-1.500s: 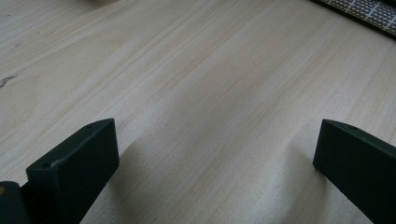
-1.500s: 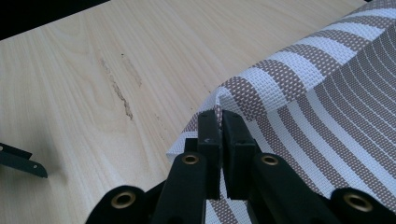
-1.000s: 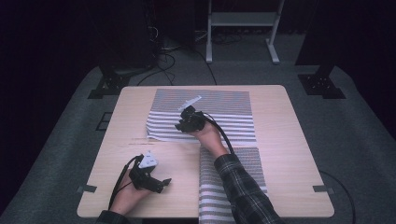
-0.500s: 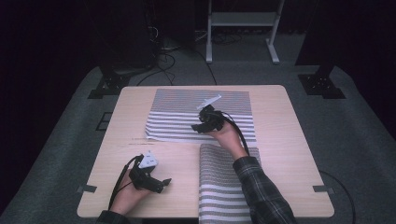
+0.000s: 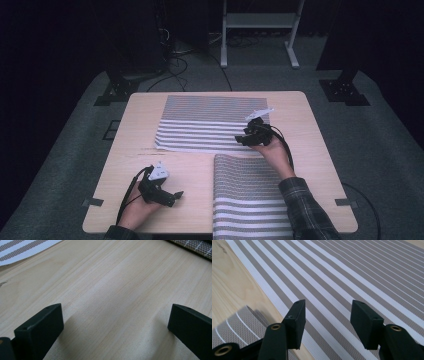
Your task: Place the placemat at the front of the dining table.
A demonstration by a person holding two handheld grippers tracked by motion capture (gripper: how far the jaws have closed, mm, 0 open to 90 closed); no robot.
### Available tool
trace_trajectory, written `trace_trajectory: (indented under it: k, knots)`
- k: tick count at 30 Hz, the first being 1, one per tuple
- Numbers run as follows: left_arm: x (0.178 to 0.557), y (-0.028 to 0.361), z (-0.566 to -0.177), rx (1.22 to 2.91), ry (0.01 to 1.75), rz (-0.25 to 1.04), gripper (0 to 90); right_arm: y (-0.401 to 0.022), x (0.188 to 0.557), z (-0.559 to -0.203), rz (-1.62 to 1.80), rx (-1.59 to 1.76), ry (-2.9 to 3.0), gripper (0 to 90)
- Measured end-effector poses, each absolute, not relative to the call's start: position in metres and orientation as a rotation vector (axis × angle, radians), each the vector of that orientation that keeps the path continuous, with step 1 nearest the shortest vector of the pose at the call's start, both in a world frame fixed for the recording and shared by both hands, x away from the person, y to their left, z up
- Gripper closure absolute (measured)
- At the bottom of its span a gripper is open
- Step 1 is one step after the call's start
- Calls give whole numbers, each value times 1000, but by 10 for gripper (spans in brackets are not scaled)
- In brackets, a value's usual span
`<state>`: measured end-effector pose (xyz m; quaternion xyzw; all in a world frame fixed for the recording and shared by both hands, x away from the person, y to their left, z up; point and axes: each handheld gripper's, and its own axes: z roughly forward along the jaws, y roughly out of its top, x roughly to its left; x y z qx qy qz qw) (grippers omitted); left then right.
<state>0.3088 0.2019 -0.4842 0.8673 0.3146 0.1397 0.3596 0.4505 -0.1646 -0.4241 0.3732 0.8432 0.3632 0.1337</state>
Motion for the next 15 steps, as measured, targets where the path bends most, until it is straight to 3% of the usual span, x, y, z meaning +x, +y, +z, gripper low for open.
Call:
trace_trajectory:
  k: [15]
  knots:
    - [309, 202, -484, 2239, 812, 359, 0, -222, 431, -452, 965, 1171, 2392, 407]
